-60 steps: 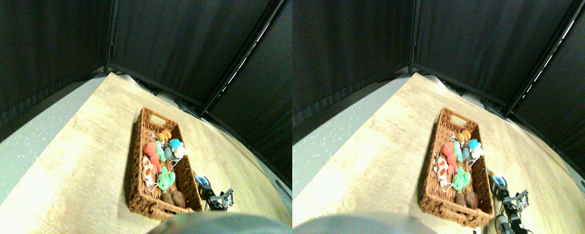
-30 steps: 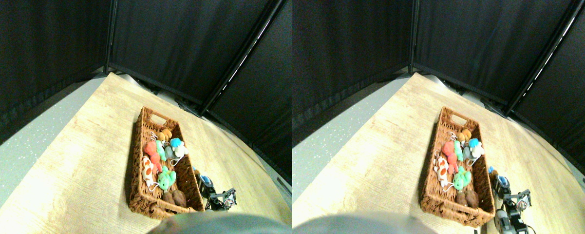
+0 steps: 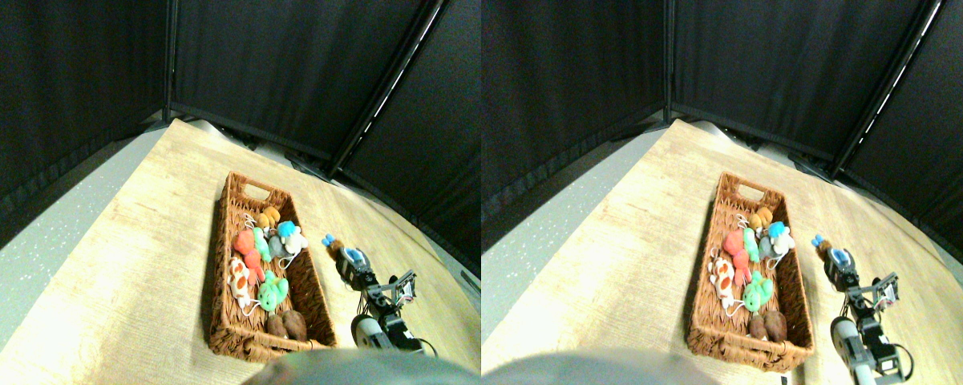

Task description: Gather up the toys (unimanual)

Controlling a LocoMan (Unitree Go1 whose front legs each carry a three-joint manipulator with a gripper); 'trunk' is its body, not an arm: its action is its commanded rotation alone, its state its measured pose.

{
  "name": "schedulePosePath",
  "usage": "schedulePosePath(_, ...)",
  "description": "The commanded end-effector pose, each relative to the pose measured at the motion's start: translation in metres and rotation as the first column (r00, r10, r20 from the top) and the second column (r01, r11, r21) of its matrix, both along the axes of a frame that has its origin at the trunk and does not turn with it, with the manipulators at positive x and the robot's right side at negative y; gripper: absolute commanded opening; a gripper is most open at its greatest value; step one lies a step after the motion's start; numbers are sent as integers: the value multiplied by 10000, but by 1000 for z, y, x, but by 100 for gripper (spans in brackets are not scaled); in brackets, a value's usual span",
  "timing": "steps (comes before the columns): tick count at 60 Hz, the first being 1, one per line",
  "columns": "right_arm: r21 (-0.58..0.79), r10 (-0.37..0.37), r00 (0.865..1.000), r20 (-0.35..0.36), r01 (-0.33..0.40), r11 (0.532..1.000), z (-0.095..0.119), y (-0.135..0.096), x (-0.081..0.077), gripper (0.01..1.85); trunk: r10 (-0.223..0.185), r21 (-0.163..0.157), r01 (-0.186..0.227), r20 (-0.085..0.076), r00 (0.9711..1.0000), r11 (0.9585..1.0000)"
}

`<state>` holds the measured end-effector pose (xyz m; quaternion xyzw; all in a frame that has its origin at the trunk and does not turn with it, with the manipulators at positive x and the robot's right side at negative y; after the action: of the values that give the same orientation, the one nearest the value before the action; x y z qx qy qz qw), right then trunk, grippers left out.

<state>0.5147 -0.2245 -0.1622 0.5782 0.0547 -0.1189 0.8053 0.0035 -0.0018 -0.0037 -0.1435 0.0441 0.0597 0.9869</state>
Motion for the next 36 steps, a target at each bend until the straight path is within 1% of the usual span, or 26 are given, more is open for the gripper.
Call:
schedulePosePath(1, -189, 223, 9985, 503, -214, 9996, 12, 8, 1, 6, 77, -29, -76, 239, 9997, 10000)
schedulePosePath(2, -220, 324, 9978, 586, -311, 9993, 14, 9, 1, 6, 98, -16, -97, 256, 9996, 10000)
schedulePosePath(5, -76, 300, 9975, 634, -296, 9995, 17, 11, 1, 6, 131, -4, -131, 296, 9995, 9999)
schedulePosePath(7, -192, 506, 9961, 719, -494, 9986, 20, 14, 1, 6, 131, -4, -131, 296, 9995, 9999)
schedulePosePath(8, -210, 569, 9957, 735, -555, 9982, 21, 15, 1, 6, 146, 27, -147, 332, 9993, 9999)
schedulePosePath(11, -115, 600, 9956, 723, -593, 9982, 24, 19, 1, 6, 142, 39, -143, 353, 9993, 9999)
schedulePosePath(14, -319, 937, 9922, 825, -913, 9953, 28, 25, 2, 6, 160, 46, -161, 379, 9992, 9999)
schedulePosePath(15, -374, 1022, 9912, 837, -994, 9943, 29, 27, 3, 6, 180, 44, -182, 409, 9990, 9998)
schedulePosePath(18, -386, 1023, 9911, 851, -993, 9943, 32, 31, 3, 6, 206, 55, -209, 431, 9989, 9998)
schedulePosePath(20, -536, 1395, 9869, 810, -1355, 9893, 34, 35, 4, 6, 244, 59, -247, 456, 9987, 9997)
schedulePosePath(23, -843, 1551, 9850, 754, -1487, 9853, 36, 38, 4, 6, 294, 46, -297, 464, 9985, 9995)
schedulePosePath(27, -1124, 1957, 9770, 841, -1859, 9761, 38, 44, 4, 6, 364, 10, -365, 490, 9981, 9993)
schedulePosePath(33, -1118, 2081, 9743, 868, -1980, 9738, 39, 49, 4, 6, 525, -86, -521, 523, 9972, 9986)
schedulePosePath(36, -892, 2167, 9726, 840, -2093, 9738, 40, 51, 4, 6, 596, -145, -588, 569, 9966, 9982)
